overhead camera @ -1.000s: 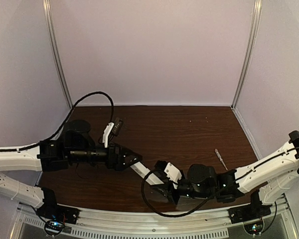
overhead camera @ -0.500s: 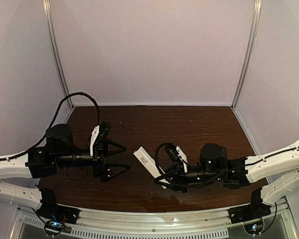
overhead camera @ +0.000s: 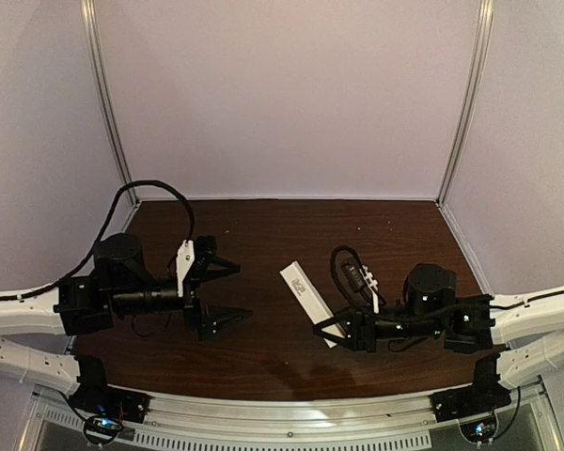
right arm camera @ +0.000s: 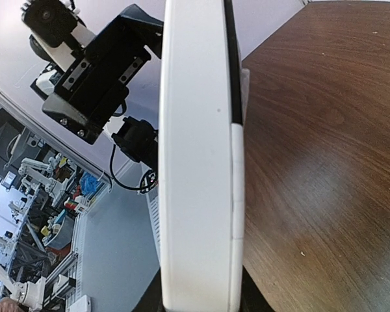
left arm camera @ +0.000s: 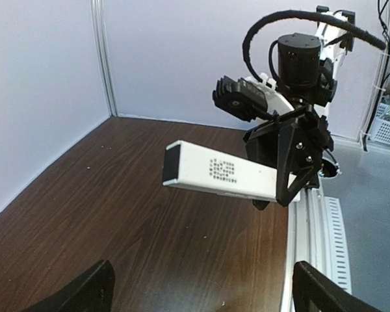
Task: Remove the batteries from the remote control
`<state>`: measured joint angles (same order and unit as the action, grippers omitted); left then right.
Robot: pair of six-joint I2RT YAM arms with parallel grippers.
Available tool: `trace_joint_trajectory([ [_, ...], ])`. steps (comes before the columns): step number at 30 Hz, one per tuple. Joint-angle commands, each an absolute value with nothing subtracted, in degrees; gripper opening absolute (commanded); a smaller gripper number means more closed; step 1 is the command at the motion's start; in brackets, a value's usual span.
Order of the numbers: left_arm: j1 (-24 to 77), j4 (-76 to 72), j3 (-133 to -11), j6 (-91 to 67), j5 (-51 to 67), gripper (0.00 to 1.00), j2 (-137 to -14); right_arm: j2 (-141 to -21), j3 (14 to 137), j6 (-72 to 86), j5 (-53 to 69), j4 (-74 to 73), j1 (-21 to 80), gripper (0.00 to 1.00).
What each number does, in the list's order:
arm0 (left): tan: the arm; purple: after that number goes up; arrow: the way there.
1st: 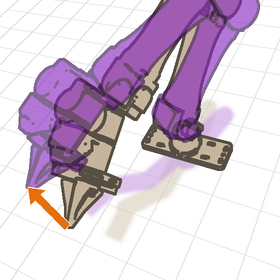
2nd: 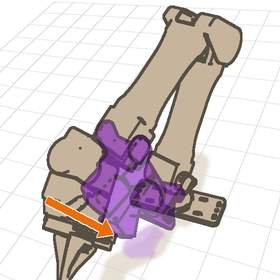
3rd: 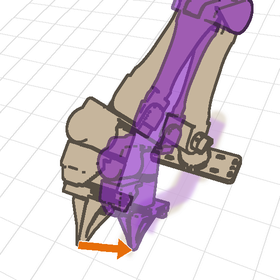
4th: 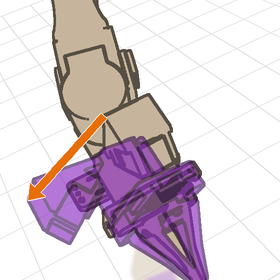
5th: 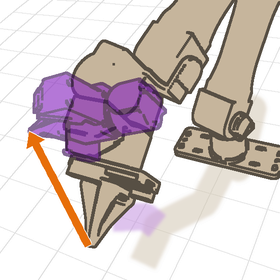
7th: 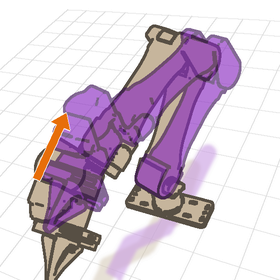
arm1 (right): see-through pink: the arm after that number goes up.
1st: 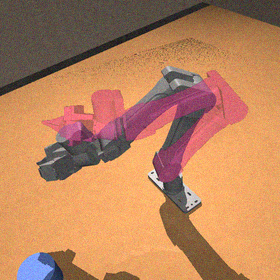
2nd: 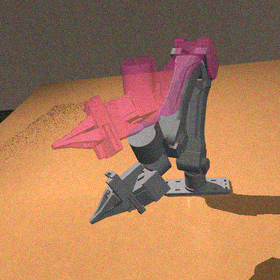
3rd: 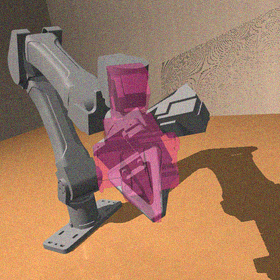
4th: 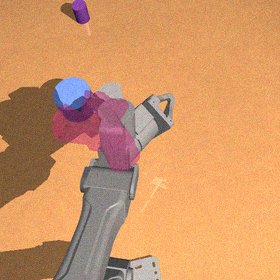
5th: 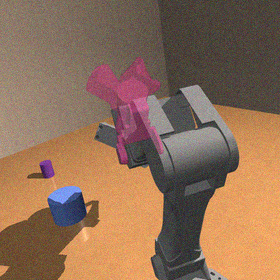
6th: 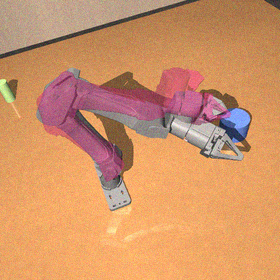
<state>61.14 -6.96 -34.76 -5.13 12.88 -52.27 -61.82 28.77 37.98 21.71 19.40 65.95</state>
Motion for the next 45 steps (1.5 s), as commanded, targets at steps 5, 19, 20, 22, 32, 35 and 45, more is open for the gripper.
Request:
trace_joint_trajectory([
  [5,61.3,-3.4,-40.9,14.5,15.2,0.97,-60.1,-61.8,26.4,43.4,25.3,18.5,60.4,0.0],
  [19,61.3,4.9,-44.3,48.8,27.6,0.87,-65.7,-65.1,26.1,41.9,36.3,18.1,57.7,0.0],
  [20,61.3,5.0,-44.9,49.7,26.9,0.87,-66.7,-65.5,26.2,41.8,37.4,18.6,57.7,0.0],
  [22,61.3,6.0,-46.2,51.9,26.6,0.85,-68.6,-66.3,26.2,41.8,39.8,19.4,57.7,0.0],
  [32,61.0,7.3,-51.0,57.1,30.5,0.78,-74.1,-67.7,25.8,43.0,47.2,23.7,58.3,0.0],
  [35,59.9,5.6,-51.6,56.8,32.4,0.76,-75.5,-68.4,26.4,42.7,47.9,24.1,59.8,0.0],
  [45,56.4,7.5,-53.2,55.0,44.2,0.77,-78.6,-68.8,28.4,40.3,48.3,23.1,63.9,0.0],
])
